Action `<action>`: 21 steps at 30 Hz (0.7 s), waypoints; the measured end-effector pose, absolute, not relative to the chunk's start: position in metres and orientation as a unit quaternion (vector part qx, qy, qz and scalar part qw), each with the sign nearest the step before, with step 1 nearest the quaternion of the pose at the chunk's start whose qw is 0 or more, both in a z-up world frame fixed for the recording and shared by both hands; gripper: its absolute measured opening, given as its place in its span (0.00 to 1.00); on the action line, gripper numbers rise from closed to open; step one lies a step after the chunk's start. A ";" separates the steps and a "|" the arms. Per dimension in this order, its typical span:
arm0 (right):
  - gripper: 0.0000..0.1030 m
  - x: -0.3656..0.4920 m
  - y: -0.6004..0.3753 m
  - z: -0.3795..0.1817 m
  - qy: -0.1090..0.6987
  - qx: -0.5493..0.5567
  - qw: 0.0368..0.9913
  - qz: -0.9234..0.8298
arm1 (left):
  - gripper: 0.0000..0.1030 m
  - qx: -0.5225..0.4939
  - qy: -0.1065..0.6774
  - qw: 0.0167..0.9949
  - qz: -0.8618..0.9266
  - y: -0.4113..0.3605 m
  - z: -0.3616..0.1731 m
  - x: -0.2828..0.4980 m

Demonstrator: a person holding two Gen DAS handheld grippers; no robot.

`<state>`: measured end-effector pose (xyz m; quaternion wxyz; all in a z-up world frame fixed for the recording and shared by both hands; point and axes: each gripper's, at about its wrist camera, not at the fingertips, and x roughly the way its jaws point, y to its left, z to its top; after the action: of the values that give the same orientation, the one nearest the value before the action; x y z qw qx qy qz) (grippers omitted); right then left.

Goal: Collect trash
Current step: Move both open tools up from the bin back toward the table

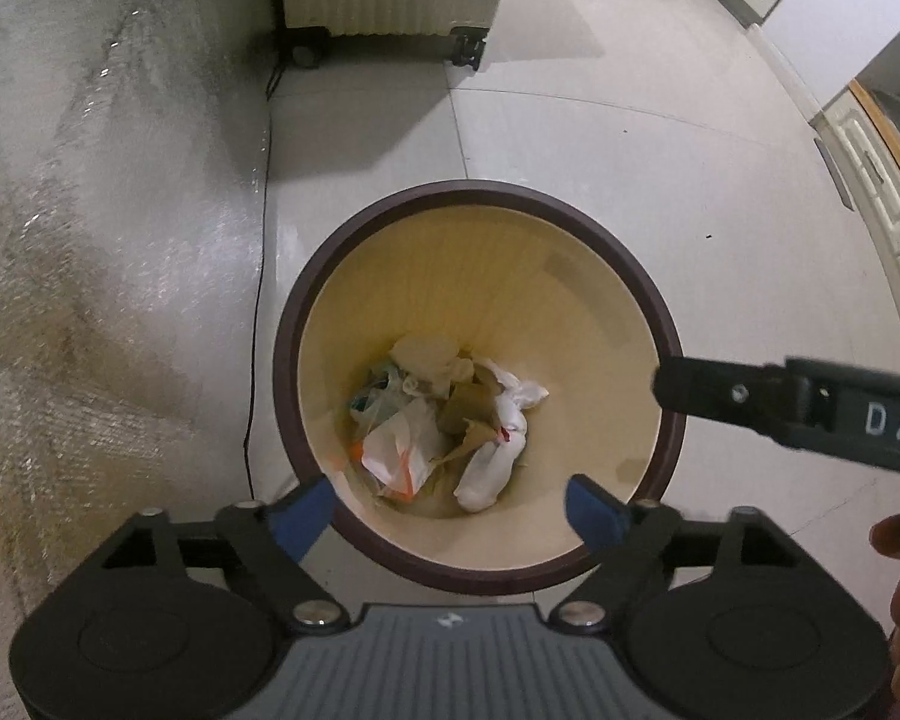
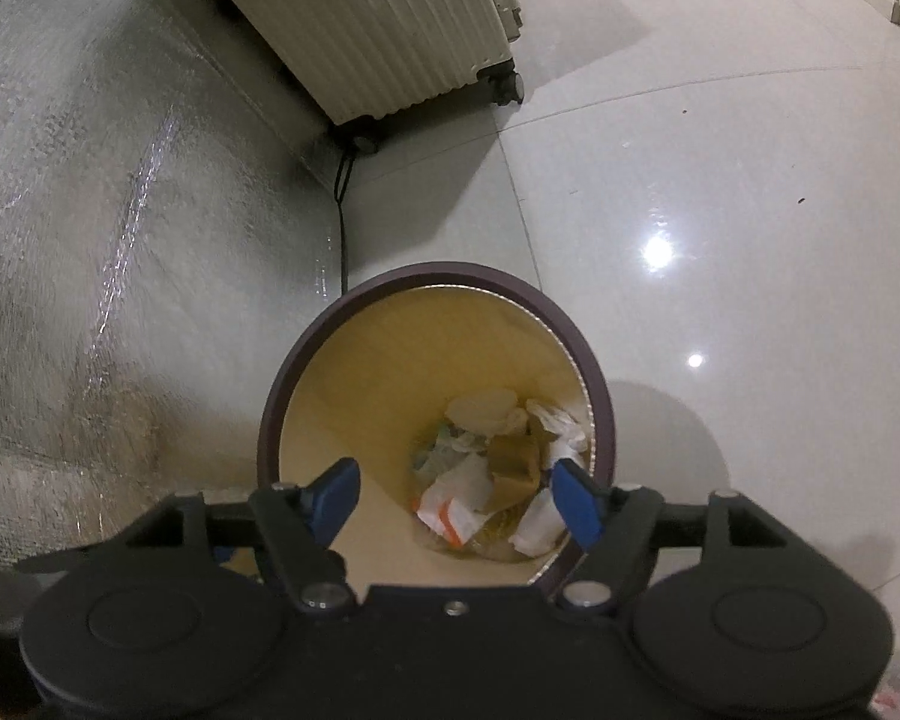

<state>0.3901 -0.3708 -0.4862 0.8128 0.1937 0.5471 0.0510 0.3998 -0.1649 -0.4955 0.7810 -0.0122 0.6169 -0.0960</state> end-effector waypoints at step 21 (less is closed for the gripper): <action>1.00 0.345 -0.366 -0.444 0.535 0.107 0.837 0.048 | 1.00 -0.006 0.596 0.801 -0.048 -0.124 -0.438 0.366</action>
<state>0.3454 -0.3664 -0.4441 0.8366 0.1069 0.5352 0.0481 0.3663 -0.1238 -0.4377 0.8014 -0.0060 0.5962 -0.0484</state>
